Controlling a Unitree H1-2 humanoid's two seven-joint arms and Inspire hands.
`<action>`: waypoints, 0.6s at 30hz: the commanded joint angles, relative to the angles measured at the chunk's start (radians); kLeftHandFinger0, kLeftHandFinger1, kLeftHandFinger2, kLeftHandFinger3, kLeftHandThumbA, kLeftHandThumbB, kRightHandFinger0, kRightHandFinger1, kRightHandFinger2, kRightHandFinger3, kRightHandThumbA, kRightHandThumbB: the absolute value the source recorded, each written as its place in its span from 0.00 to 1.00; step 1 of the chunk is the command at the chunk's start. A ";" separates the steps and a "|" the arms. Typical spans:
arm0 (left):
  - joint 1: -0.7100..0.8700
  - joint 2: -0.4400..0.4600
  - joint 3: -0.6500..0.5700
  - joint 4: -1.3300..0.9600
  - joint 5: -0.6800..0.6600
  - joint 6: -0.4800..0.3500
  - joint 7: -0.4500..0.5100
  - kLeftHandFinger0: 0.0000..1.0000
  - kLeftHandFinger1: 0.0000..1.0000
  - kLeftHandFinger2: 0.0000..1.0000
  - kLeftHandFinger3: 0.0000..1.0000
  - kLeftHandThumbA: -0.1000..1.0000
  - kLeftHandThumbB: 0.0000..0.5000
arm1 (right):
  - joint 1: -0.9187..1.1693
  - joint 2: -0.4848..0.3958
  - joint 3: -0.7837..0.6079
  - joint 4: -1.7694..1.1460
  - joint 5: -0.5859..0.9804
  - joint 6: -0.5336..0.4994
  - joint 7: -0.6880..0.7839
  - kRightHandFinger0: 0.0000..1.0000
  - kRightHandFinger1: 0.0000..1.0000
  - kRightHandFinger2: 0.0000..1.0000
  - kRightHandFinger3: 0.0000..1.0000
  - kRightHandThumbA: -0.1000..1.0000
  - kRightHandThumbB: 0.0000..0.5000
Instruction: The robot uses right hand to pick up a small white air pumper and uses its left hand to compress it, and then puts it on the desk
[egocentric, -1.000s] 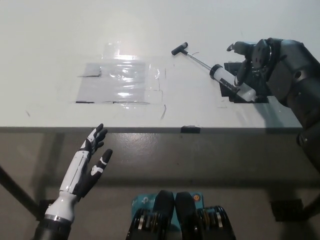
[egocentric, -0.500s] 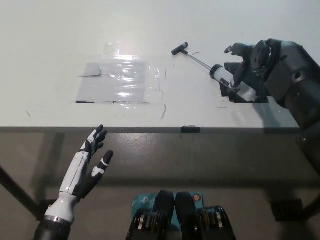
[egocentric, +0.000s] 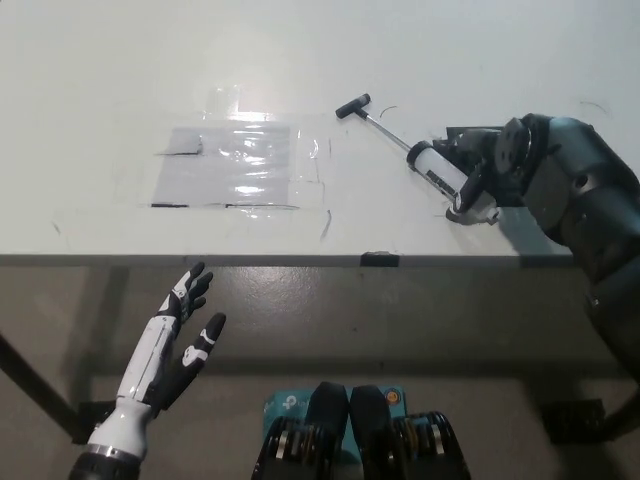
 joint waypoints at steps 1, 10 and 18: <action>0.006 0.005 0.006 -0.038 -0.024 -0.034 -0.009 1.00 1.00 1.00 1.00 0.82 0.41 | 0.060 0.000 -0.014 0.009 0.010 0.018 -0.104 0.09 0.24 0.46 0.94 0.61 0.54; 0.002 0.013 0.000 -0.029 -0.014 -0.050 -0.011 1.00 1.00 1.00 1.00 0.72 0.40 | 0.085 -0.004 -0.029 -0.007 0.016 -0.093 -0.336 0.20 0.41 0.49 0.57 0.10 0.19; -0.001 0.013 0.001 -0.041 -0.025 -0.028 -0.019 1.00 1.00 1.00 1.00 0.75 0.44 | 0.098 0.001 -0.056 -0.005 0.025 -0.166 -0.363 0.13 0.32 0.39 0.52 0.00 0.32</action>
